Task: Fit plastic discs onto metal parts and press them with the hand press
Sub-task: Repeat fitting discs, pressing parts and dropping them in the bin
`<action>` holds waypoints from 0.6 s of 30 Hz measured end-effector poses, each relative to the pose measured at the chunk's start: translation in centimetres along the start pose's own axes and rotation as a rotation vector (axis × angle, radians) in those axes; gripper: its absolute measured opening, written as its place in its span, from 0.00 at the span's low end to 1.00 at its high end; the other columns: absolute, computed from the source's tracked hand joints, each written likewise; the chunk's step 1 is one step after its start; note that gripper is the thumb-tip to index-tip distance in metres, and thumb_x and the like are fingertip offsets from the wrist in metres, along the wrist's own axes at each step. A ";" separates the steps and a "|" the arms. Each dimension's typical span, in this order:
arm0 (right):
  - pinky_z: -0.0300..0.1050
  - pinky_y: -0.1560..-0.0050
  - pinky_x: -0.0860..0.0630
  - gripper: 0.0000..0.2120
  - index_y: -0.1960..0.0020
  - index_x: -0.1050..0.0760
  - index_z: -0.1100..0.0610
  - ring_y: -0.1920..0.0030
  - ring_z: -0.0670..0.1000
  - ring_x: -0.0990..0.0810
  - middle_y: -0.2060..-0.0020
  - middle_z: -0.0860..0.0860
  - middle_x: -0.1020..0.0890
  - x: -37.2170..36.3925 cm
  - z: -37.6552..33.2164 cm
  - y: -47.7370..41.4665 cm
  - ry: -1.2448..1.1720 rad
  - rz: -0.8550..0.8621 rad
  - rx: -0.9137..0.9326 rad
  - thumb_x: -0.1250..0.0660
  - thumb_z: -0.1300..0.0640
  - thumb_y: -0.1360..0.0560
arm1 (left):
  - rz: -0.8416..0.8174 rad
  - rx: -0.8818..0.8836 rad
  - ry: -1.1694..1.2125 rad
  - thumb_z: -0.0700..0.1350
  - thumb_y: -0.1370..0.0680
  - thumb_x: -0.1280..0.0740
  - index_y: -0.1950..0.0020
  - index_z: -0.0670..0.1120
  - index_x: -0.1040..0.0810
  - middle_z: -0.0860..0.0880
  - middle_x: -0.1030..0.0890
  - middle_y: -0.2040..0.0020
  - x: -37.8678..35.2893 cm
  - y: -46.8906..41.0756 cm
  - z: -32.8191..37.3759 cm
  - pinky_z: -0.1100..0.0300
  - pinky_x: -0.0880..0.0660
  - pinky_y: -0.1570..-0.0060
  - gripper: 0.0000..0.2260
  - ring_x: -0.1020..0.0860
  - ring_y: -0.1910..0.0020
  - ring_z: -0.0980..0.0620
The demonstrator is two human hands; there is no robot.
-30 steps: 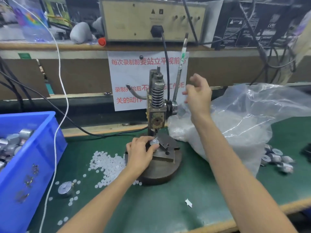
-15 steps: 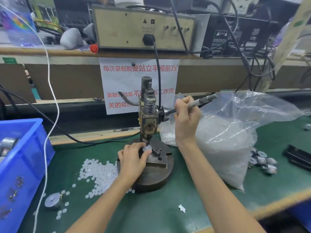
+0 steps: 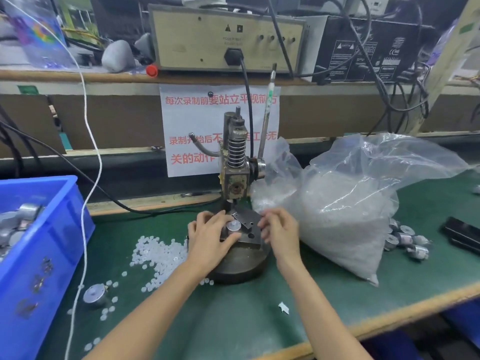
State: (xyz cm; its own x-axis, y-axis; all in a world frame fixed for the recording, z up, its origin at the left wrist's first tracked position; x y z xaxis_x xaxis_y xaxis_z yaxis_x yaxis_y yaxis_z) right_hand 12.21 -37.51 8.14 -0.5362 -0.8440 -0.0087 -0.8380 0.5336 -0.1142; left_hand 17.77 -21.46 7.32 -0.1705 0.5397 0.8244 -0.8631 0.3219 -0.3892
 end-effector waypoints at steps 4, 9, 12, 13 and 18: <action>0.37 0.73 0.29 0.12 0.55 0.22 0.53 0.73 0.46 0.24 0.60 0.53 0.17 -0.7 3.1 2.5 0.100 -0.215 -0.111 0.42 0.61 0.20 | 0.033 -0.044 -0.007 0.56 0.30 0.28 0.46 0.53 0.22 0.48 0.35 0.28 0.2 1.8 1.8 0.54 0.47 0.40 0.15 0.42 0.32 0.45; 0.39 0.69 0.27 0.09 0.45 0.22 0.56 0.72 0.43 0.26 0.58 0.52 0.19 0.7 2.6 4.9 0.191 -0.409 -0.098 0.38 0.61 0.22 | 0.076 -0.103 0.108 0.47 0.33 0.24 0.48 0.48 0.21 0.46 0.31 0.33 -0.7 6.5 4.9 0.52 0.43 0.43 0.15 0.42 0.35 0.47; 0.39 0.72 0.29 0.09 0.44 0.23 0.58 0.72 0.46 0.28 0.63 0.46 0.22 3.5 2.4 6.9 0.109 -0.485 -0.184 0.39 0.57 0.20 | 0.107 -0.178 0.201 0.46 0.33 0.24 0.49 0.47 0.22 0.49 0.26 0.43 -0.6 8.0 8.4 0.59 0.44 0.50 0.15 0.37 0.41 0.50; 0.39 0.72 0.30 0.09 0.45 0.23 0.58 0.72 0.47 0.29 0.65 0.45 0.23 5.0 2.4 7.5 0.065 -0.488 -0.213 0.40 0.56 0.20 | 0.103 -0.223 0.228 0.47 0.33 0.24 0.50 0.46 0.22 0.49 0.25 0.46 -0.8 8.4 10.0 0.60 0.44 0.52 0.15 0.36 0.44 0.51; 0.38 0.74 0.33 0.11 0.48 0.25 0.59 0.74 0.45 0.31 0.69 0.46 0.26 15.3 3.6 10.4 -0.040 -0.355 -0.341 0.43 0.55 0.19 | -0.070 -0.407 0.421 0.54 0.31 0.30 0.54 0.45 0.25 0.49 0.26 0.54 -4.4 11.5 19.5 0.60 0.38 0.56 0.15 0.32 0.54 0.51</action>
State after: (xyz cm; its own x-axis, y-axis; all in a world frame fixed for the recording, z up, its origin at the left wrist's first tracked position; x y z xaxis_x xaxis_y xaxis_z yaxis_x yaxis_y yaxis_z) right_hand -4.36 -45.10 3.22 -0.2133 -0.9747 -0.0669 -0.9570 0.1947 0.2149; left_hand -0.67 -35.34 7.25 0.1552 0.7420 0.6522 -0.5996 0.5954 -0.5348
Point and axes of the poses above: each hand's wrist, its own y-axis away from the middle knuckle, its own x-axis out of the back of the hand, z = x × y, the point moved 7 cm from there along -y, towards the middle knuckle
